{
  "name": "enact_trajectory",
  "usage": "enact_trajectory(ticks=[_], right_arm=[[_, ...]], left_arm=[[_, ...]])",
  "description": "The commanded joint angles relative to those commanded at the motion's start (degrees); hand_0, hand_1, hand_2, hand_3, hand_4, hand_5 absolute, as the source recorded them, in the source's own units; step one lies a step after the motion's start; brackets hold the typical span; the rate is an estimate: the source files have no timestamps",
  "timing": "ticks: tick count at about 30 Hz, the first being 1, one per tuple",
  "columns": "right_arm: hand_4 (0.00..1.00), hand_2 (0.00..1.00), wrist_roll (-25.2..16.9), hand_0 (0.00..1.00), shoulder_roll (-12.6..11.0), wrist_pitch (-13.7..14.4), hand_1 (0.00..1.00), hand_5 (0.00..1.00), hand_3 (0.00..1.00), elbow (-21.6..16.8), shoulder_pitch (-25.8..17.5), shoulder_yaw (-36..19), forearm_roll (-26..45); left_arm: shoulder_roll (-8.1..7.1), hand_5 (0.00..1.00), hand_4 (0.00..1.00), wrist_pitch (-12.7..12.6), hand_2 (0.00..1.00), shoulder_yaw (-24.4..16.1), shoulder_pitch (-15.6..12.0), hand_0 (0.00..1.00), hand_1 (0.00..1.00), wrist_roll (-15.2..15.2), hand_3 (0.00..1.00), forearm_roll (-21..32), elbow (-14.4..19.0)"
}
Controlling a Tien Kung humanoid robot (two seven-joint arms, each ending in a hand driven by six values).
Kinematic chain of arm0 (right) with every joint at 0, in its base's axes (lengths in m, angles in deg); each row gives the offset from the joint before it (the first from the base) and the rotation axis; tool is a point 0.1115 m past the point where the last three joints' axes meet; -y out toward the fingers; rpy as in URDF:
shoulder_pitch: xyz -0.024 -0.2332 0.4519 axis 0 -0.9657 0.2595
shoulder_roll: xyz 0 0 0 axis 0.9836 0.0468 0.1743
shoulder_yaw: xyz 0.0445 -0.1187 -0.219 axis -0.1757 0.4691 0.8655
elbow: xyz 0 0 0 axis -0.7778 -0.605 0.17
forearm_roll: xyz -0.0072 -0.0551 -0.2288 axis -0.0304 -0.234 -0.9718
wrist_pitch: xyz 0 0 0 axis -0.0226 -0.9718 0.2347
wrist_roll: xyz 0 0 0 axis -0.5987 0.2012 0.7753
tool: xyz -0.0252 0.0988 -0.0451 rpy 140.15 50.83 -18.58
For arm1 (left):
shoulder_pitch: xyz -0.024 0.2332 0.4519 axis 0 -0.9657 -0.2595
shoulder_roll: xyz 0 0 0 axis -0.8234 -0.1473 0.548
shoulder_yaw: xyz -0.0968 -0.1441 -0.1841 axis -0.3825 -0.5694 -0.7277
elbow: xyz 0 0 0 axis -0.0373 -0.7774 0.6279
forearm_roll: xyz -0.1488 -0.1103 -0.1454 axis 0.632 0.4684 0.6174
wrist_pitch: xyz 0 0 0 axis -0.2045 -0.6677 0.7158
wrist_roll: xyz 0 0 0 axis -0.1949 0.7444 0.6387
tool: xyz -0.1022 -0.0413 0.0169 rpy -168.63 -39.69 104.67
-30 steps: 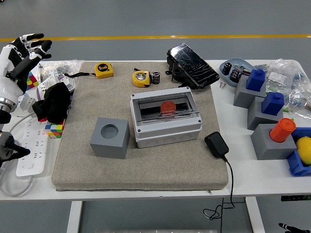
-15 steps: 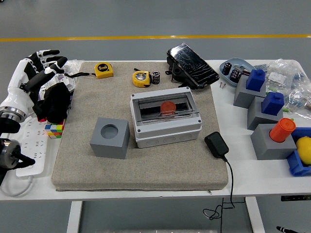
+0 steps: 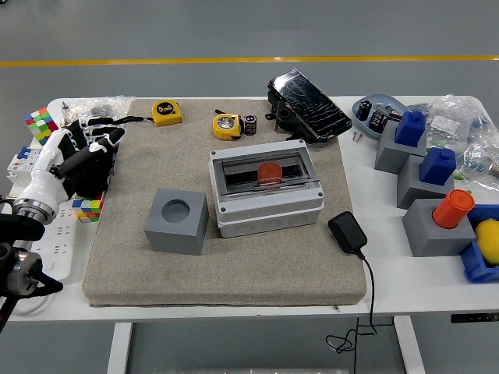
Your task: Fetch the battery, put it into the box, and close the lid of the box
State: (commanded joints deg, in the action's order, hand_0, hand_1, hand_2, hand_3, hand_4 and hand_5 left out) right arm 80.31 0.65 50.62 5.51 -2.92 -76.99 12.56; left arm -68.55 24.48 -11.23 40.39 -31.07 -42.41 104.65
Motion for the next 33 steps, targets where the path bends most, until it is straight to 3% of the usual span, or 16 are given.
enact_trajectory(ticks=[9,18,26,30,33], right_arm=[[0.905,0.684,0.1,0.67,1.1,0.0,0.671,0.483,0.532,1.4,-3.5,-0.1,1.1],[0.904,0.684,0.5,0.67,2.3,0.0,0.671,0.484,0.531,3.1,-1.8,7.4,7.5],[0.904,0.685,0.7,0.67,3.3,0.0,0.671,0.484,0.532,3.2,-0.8,9.0,9.0],[0.904,0.685,0.5,0.668,3.2,0.1,0.672,0.483,0.532,3.1,-0.8,8.7,9.2],[0.905,0.685,1.7,0.668,3.3,0.0,0.671,0.483,0.533,3.2,-1.0,4.8,5.5]], left_arm=[[0.04,0.339,0.998,0.1,0.616,-1.4,-2.6,0.5,0.654,0.3,0.61,-1.1,-1.1],[0.61,0.343,0.998,0.6,0.616,-3.5,-4.0,0.501,0.655,1.5,0.614,-3.2,-1.7],[0.21,0.345,0.998,0.7,0.618,-2.4,-4.0,0.501,0.655,1.7,0.616,-3.4,-1.2],[-0.07,0.347,0.998,0.7,0.617,-2.2,-4.4,0.501,0.654,1.7,0.615,-3.3,-0.9],[-0.08,0.347,0.998,0.7,0.618,-2.3,-4.8,0.5,0.654,1.7,0.616,-3.4,-0.9]])
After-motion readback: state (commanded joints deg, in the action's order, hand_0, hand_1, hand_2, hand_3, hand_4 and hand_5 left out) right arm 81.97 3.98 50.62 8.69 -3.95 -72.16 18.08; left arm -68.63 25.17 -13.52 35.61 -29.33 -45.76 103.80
